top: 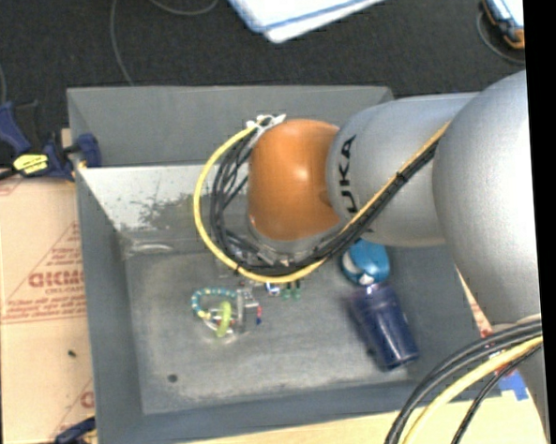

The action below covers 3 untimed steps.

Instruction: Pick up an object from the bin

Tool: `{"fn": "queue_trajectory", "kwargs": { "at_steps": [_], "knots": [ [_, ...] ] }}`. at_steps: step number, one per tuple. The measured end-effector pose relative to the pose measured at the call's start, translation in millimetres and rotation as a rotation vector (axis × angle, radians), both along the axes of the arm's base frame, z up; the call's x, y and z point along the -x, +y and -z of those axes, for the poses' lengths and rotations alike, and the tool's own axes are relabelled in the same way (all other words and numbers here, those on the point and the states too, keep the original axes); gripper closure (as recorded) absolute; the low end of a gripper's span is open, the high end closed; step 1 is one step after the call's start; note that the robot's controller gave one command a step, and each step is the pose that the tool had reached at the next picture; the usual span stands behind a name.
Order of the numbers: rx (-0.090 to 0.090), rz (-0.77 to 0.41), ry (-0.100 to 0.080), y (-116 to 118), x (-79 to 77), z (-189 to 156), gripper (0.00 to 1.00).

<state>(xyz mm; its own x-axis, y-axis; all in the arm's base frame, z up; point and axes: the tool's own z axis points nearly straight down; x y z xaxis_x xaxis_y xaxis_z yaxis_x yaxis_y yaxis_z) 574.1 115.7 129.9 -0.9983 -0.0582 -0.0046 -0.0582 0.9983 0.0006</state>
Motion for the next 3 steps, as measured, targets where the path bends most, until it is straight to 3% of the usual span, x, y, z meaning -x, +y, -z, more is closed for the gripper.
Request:
{"fn": "queue_trajectory", "kwargs": {
  "at_steps": [1, 2, 3],
  "knots": [
    [-0.001, -0.004, 0.001, -13, 13.5, 30, 0.00],
    [0.000, -0.075, -0.005, -23, 0.5, 50, 0.00],
    [0.000, -0.072, 0.002, -14, 2.6, -13, 0.00]
  ]
}}
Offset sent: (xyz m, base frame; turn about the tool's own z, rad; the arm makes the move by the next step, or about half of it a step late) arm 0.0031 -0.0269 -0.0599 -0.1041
